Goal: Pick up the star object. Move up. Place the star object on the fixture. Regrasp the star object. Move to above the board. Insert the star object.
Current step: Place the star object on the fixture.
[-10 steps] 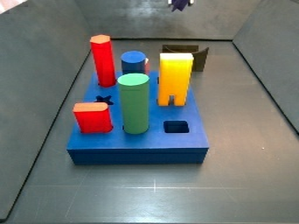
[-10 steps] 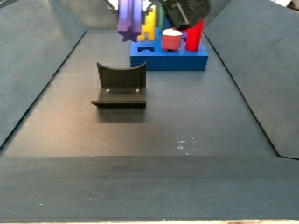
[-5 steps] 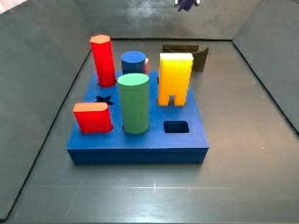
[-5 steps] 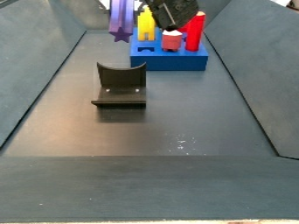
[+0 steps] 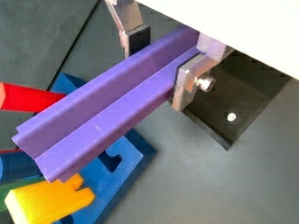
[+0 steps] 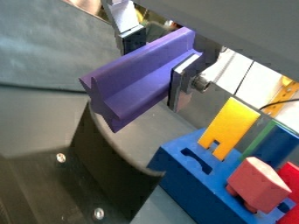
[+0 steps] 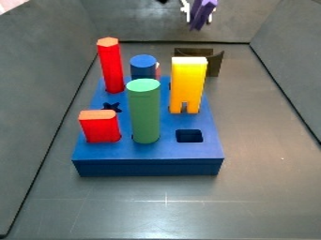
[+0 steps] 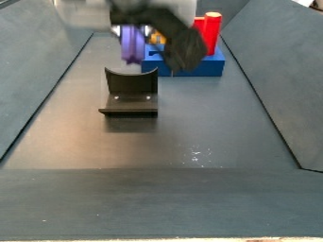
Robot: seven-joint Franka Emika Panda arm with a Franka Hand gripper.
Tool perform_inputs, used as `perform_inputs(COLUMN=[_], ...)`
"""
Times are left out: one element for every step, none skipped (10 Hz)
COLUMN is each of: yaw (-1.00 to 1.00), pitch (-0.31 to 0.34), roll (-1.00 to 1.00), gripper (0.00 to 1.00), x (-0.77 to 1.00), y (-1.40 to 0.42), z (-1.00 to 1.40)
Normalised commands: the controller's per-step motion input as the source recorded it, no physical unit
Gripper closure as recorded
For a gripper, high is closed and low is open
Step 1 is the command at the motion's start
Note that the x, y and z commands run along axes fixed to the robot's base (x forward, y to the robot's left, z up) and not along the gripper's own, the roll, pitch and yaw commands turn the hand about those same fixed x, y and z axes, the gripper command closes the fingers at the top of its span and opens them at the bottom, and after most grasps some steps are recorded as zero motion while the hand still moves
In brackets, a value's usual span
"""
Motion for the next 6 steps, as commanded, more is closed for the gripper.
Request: perform_inputs(yaw=[-0.18,-0.18,-0.18,-0.17,-0.16,-0.14], pitch=[0.11,0.092,0.069,0.034,0.014,-0.003], roll=[-0.54,-0.43,-0.29,-0.2,-0.18,-0.17], gripper=[1.0,1.0,1.0,1.0,1.0,1.0], x=[0.22,0.23,0.25,0.27,0.25,0.2], y=[0.13,0.13,0.12,0.12,0.11,0.09], z=[-1.0,-1.0,-1.0,-1.0,-0.93,-0.71])
